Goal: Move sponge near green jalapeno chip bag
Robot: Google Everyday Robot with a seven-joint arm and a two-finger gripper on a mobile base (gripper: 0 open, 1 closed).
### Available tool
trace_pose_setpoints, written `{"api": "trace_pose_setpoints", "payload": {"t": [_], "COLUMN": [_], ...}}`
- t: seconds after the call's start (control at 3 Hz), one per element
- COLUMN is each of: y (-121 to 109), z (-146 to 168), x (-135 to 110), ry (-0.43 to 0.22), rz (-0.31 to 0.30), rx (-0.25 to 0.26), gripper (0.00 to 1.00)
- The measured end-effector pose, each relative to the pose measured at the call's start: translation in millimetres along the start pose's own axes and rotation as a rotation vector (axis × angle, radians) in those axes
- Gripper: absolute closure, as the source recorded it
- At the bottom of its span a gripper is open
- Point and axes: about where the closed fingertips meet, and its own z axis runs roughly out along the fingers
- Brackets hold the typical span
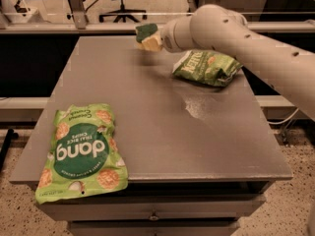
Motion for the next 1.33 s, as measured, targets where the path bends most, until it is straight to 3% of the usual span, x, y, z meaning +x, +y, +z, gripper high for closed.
{"api": "trace_pose_setpoints", "payload": {"t": [0.67, 1.0, 1.33], "y": [-24, -23, -9], "z": [-109, -139, -150], "x": [84, 107, 112], "ry": [0.065, 0.075, 0.072], "rz": [0.125, 0.165, 0.15], "rx": [0.173, 0.183, 0.143], "gripper": [1.0, 1.0, 1.0]}}
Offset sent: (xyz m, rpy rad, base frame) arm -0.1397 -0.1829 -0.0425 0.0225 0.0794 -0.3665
